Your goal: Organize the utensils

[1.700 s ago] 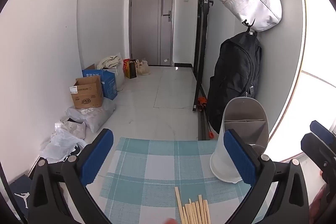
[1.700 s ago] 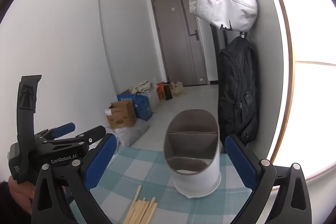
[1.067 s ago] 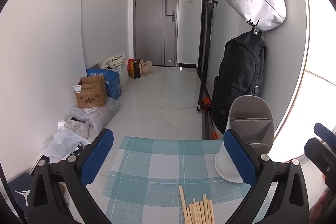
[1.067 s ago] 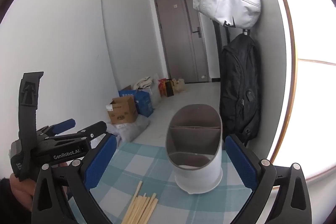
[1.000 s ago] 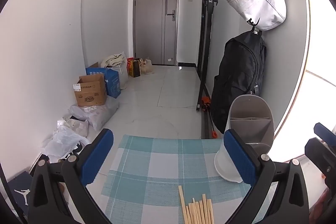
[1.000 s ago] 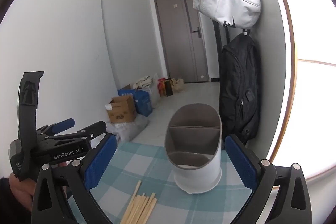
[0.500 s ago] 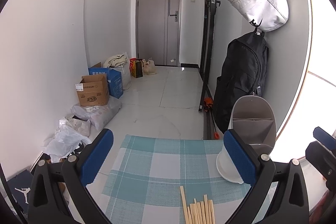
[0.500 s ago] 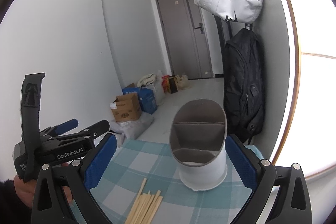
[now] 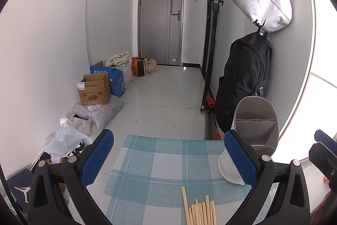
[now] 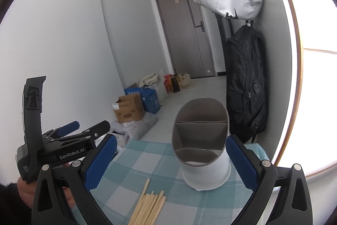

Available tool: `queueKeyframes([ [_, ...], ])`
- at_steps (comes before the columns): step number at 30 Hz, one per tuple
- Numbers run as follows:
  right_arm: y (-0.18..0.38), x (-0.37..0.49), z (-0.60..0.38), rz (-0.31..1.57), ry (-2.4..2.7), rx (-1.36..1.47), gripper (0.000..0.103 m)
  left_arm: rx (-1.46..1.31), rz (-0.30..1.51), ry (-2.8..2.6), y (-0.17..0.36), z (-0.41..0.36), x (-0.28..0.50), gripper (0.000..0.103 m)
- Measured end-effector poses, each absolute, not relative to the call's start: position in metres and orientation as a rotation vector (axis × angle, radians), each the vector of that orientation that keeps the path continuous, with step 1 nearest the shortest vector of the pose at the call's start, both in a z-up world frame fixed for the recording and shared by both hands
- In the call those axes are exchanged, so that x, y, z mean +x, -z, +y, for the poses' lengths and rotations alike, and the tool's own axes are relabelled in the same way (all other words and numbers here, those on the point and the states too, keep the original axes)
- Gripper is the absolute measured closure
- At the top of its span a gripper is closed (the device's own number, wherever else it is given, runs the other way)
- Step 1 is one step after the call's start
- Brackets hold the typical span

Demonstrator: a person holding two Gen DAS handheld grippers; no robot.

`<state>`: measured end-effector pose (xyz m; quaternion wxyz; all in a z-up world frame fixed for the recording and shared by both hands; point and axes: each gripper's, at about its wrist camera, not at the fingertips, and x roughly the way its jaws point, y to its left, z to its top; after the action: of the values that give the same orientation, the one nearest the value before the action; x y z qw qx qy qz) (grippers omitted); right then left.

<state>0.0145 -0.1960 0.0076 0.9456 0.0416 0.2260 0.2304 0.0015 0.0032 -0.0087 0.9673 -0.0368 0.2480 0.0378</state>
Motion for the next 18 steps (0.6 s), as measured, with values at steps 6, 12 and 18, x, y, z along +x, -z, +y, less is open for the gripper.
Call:
queueKeyframes([
  [6,-0.008,0.0144,-0.1963,0.459,-0.471,0.081,0.0,-0.072,0.502,-0.076,0.0084,0.004,0.0008,0.001],
  [12,-0.0075,0.0147,-0.1956,0.463,-0.473,0.077,0.0,-0.071,0.508,-0.076,0.0088,0.0037,0.0014,0.001],
  [18,-0.0068,0.0134,-0.1944,0.461,-0.473,0.069,0.0,-0.072,0.511,-0.074,0.009,0.0042,0.0017,0.001],
])
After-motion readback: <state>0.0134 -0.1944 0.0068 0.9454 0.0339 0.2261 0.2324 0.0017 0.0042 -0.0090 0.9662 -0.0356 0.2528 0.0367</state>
